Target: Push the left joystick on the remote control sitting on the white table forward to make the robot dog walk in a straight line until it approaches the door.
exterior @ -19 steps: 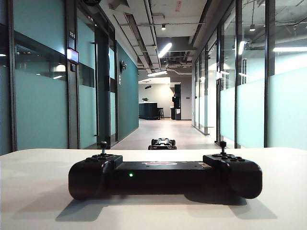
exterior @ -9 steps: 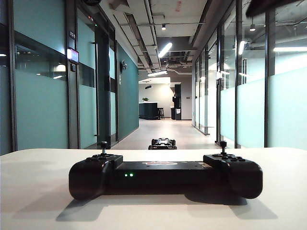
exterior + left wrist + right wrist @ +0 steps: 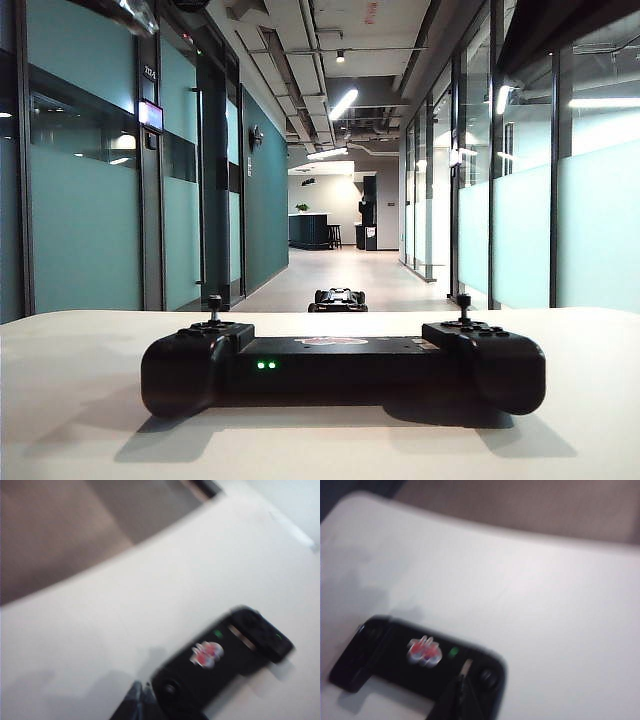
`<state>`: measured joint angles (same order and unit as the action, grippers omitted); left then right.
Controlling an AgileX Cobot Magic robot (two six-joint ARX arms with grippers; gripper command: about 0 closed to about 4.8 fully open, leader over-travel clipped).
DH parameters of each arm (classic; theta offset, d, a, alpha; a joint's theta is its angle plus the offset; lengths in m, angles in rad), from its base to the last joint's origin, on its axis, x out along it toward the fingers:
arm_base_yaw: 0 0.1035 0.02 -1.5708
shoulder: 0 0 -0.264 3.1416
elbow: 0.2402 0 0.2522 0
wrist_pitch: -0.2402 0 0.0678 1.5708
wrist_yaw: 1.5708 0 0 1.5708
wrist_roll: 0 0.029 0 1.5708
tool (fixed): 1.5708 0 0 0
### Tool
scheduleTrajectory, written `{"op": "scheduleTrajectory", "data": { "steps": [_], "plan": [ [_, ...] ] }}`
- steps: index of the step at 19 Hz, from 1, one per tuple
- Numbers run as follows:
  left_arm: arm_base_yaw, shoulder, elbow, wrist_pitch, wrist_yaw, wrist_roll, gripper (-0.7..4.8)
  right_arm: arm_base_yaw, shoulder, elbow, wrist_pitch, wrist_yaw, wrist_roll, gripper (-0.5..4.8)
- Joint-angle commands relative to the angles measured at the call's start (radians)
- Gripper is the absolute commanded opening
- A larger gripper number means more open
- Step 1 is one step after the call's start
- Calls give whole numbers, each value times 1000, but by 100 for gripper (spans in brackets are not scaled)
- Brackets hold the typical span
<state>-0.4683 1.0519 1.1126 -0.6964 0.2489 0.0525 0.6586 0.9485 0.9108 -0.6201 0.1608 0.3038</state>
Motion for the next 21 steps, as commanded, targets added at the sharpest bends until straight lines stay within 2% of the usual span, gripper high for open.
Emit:
{"op": "scheduleTrajectory", "data": {
  "steps": [1, 4, 5, 6, 8, 9, 12, 21],
  "plan": [
    [-3, 37, 18, -14, 138, 1, -5, 6, 63, 9, -71, -35, 74, -4],
    [-3, 42, 18, -20, 132, 4, -5, 6, 147, 10, -163, -87, 79, -4],
    [-3, 42, 18, -20, 129, 4, -5, 6, 177, 10, -172, -136, 79, -1],
    [-3, 42, 18, -20, 129, 4, -5, 6, 197, 10, -171, -168, 79, 30],
    [-3, 42, 18, -20, 130, 4, -5, 5, 249, 10, -182, -219, 79, 318],
    [-3, 42, 18, -20, 130, 4, -5, 5, 275, 10, -193, -228, 79, 406],
    [-3, 42, 18, -20, 130, 4, -5, 5, 342, 10, -216, -211, 86, 405],
    [-3, 42, 18, -20, 160, 3, -5, 5, 502, 10, -137, -161, 86, 395]
  ]
}}
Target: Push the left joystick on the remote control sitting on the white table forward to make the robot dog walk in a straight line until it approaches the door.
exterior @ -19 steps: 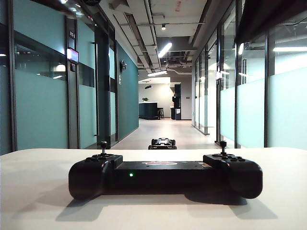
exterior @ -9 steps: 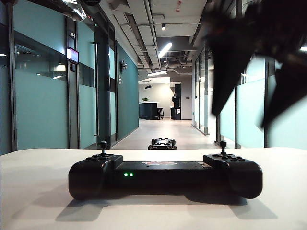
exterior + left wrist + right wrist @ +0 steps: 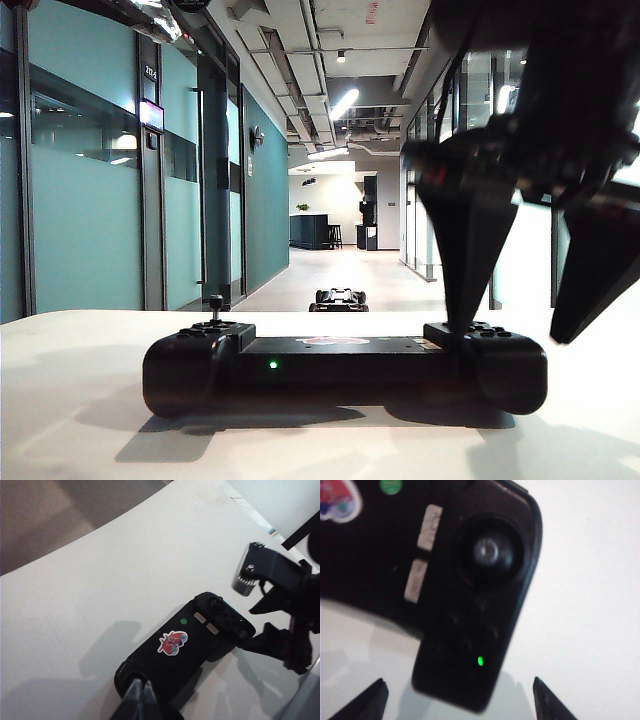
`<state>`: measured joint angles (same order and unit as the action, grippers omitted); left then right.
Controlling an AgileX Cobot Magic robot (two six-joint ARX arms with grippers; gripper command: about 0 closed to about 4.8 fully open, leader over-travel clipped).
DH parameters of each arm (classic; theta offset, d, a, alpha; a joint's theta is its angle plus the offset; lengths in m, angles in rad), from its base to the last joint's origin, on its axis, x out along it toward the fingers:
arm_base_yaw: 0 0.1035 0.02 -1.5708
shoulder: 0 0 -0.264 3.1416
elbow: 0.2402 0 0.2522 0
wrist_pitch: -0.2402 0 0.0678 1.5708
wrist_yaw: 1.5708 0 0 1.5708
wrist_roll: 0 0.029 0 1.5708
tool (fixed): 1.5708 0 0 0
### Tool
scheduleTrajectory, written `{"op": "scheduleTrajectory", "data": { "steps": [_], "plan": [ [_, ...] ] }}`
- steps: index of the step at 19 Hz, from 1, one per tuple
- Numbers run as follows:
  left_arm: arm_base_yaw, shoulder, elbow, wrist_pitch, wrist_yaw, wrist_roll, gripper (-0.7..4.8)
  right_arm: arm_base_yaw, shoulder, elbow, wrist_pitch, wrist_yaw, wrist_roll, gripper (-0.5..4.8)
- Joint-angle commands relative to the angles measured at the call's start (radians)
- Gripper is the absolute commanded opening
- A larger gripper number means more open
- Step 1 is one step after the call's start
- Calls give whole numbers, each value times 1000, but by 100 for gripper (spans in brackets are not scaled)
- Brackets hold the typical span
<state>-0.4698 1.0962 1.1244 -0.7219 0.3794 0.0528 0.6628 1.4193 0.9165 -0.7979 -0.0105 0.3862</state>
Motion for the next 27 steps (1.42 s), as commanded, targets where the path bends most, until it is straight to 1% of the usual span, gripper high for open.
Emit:
{"op": "scheduleTrajectory", "data": {
  "steps": [1, 2, 3, 11, 14, 15, 17, 18, 19, 21, 23, 24, 25, 27],
  "plan": [
    [-1, -3, 6, 5, 29, 3, -5, 0, 44, 4, 52, 12, 3, 384],
    [-1, -3, 6, 5, 29, 3, -5, 1, 55, 4, 61, 11, 3, 369],
    [-1, -3, 6, 5, 29, 3, -5, 1, 70, 4, 71, 11, 3, 366],
    [-1, -3, 6, 4, 30, 3, -5, 0, 141, 4, 117, 9, 3, 367],
    [-1, -3, 6, 4, 52, 3, -5, 0, 148, 4, 124, 14, 3, 366],
    [-1, -3, 6, 5, 52, 3, -5, 0, 148, 4, 130, 16, 3, 351],
    [-1, -3, 6, 4, 51, 3, -5, 0, 148, 4, 130, 15, 3, 240],
    [-1, -3, 6, 4, 52, 3, -5, 0, 148, 4, 130, 15, 3, 209],
    [-1, -3, 6, 4, 52, 3, -5, 0, 148, 4, 130, 15, 3, 197],
    [-1, -3, 5, 5, 52, 5, -5, 0, 148, 4, 129, 16, 6, 197],
    [-1, -2, -3, 5, 52, 52, -5, 0, 148, 4, 121, 38, 73, 197],
    [-1, -2, -13, 5, 75, 87, -5, 0, 148, 5, 111, 38, 103, 198],
    [-1, -2, -26, 12, 86, 98, -5, 0, 148, 10, 84, 38, 149, 198],
    [-1, -2, -58, 47, 93, 99, -5, 0, 148, 11, 61, 39, 171, 198]
  ]
}}
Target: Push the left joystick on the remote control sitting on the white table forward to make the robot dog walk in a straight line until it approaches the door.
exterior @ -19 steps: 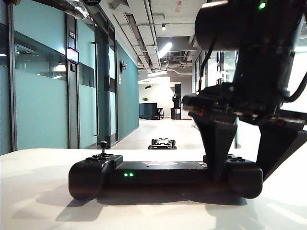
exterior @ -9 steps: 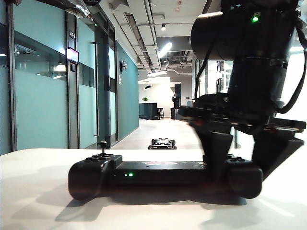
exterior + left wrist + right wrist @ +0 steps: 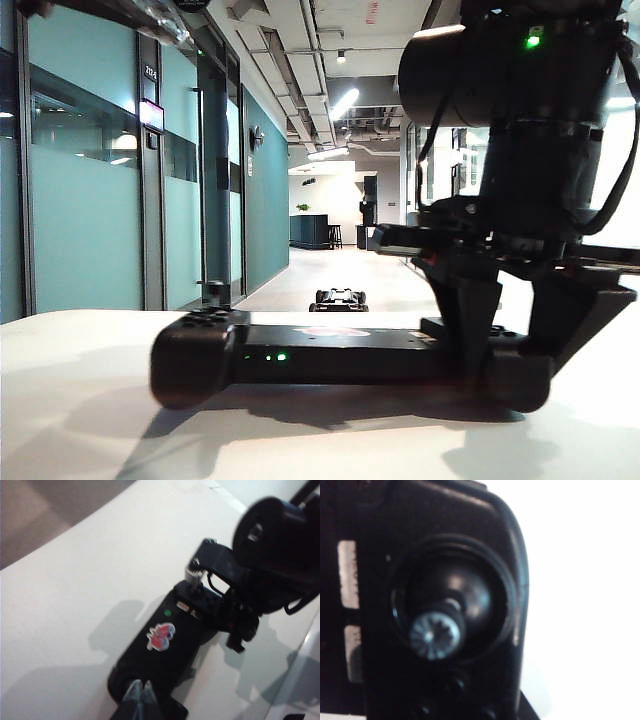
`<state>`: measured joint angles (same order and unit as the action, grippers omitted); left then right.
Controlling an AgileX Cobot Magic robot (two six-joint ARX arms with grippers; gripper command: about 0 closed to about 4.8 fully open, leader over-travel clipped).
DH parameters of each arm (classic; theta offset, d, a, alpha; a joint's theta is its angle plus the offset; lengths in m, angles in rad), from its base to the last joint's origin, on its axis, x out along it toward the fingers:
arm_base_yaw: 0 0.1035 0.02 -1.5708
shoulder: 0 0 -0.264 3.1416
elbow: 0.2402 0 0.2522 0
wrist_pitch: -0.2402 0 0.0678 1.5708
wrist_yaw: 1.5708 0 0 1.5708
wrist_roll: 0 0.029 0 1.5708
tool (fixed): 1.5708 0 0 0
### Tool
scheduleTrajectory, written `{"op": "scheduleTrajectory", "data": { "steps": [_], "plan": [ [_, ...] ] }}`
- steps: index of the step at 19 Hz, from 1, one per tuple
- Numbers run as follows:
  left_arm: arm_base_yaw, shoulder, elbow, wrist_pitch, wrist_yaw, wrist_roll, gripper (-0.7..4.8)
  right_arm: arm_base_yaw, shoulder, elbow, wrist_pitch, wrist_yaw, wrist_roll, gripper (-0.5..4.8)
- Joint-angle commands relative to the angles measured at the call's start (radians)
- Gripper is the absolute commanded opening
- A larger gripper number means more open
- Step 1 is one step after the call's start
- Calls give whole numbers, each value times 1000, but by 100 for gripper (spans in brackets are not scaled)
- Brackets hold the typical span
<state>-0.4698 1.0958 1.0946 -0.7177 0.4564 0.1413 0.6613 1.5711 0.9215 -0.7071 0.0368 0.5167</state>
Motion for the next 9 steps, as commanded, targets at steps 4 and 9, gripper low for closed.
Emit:
{"op": "scheduleTrajectory", "data": {
  "steps": [4, 9],
  "plan": [
    [-1, 2, -183, 210, 20, 45, -5, -18, -4, 6, -72, 19, 79, 198],
    [-1, 77, -329, 389, 119, 90, -5, -29, -4, 6, -74, 32, 120, 198]
  ]
}}
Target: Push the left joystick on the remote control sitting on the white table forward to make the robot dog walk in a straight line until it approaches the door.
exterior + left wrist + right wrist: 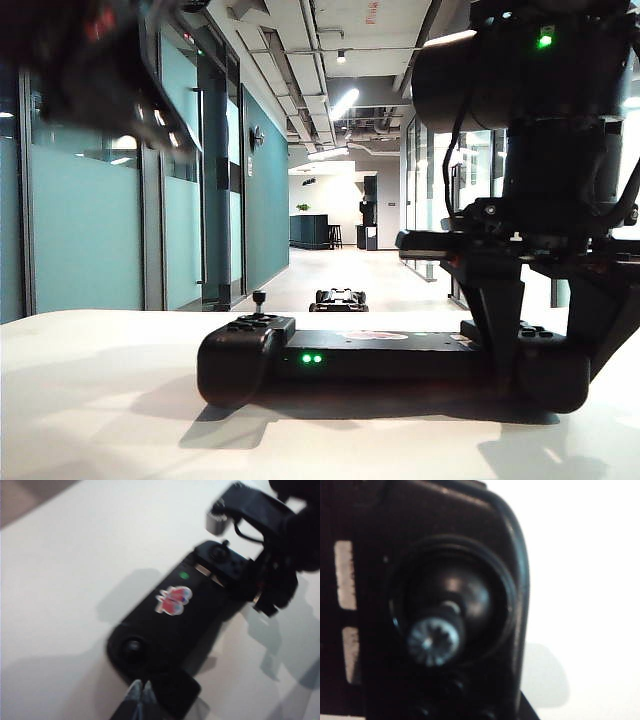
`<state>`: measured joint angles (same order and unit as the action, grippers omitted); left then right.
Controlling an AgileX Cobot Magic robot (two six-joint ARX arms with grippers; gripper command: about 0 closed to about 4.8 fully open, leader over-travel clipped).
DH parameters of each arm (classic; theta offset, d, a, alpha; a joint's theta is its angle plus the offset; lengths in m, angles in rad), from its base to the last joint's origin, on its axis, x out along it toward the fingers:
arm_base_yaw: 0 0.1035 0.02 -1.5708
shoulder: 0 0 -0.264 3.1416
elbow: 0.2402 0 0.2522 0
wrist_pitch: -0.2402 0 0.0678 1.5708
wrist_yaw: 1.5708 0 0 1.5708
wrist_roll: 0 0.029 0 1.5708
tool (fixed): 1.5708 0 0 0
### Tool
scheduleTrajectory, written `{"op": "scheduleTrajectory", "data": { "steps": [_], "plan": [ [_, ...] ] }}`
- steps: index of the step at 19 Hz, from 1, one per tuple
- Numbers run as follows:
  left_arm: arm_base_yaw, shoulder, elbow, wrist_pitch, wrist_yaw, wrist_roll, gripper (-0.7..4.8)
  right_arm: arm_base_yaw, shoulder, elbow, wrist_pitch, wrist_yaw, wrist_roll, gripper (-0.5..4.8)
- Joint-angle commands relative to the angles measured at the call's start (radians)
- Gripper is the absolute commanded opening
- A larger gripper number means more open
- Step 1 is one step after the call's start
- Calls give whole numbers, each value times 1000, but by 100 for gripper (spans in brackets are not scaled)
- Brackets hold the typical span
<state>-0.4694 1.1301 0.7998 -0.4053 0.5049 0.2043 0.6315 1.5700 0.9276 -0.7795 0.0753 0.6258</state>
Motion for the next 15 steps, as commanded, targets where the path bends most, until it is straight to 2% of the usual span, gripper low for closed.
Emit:
{"op": "scheduleTrajectory", "data": {
  "steps": [1, 5, 7, 15],
  "plan": [
    [-2, 77, -44, 95, 76, 35, -5, 1, -3, -1, -1, -6, 10, 198],
    [-2, 210, -46, 160, 107, 78, -5, 1, -2, -1, 6, 1, 0, 198],
    [-2, 263, -46, 193, 128, 77, -5, 1, -2, -1, 9, 2, -32, 198],
    [-2, 354, -46, 270, 192, 80, -5, 2, -2, -1, 28, 5, -33, 198]
  ]
}}
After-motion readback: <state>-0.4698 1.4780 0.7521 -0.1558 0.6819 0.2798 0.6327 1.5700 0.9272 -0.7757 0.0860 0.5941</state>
